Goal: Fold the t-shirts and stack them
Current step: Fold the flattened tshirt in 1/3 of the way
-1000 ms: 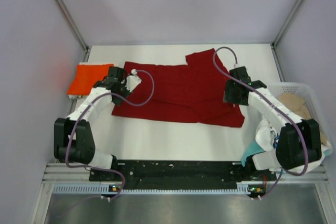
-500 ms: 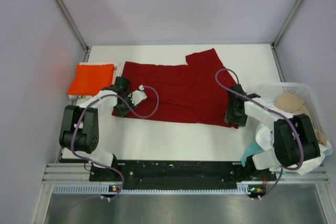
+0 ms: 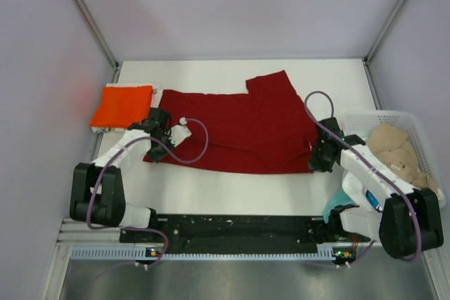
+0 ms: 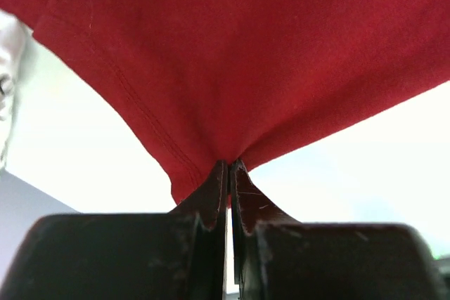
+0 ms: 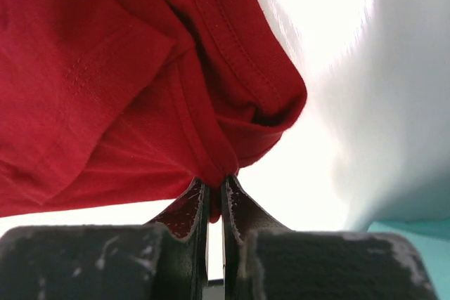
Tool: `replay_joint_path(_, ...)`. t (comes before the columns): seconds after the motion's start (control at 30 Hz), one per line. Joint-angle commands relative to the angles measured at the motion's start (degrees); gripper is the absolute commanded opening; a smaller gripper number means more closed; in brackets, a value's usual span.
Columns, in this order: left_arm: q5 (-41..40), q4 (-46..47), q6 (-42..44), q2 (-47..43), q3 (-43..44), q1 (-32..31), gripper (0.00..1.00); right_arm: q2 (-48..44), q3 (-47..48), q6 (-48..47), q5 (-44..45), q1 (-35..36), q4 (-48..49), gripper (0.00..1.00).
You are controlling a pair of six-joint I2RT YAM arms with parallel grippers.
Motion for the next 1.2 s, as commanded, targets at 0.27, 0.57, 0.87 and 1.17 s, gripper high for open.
replay_joint_path(0.27,11.03,-30.76,2.27,-9.39,-3.08,-1.90,0.24,-14.40,0.86,6.91,-5.71,1.20,-19.20,0.14)
replay_joint_path(0.57,17.17,-26.12,-1.49,-4.31,12.10,-2.08,0.35,-11.70,10.42,-0.63,-2.91,1.38,-17.55,0.55)
replay_joint_path(0.87,30.20,-7.09,-3.79,4.92,22.16,-24.45,0.37,6.93,14.74,-9.26,-5.80,0.32,-4.98,0.40)
replay_joint_path(1.17,29.41,11.49,-2.90,20.56,24.52,-42.59,0.35,12.13,11.23,-11.37,-4.58,0.24,1.00,0.37)
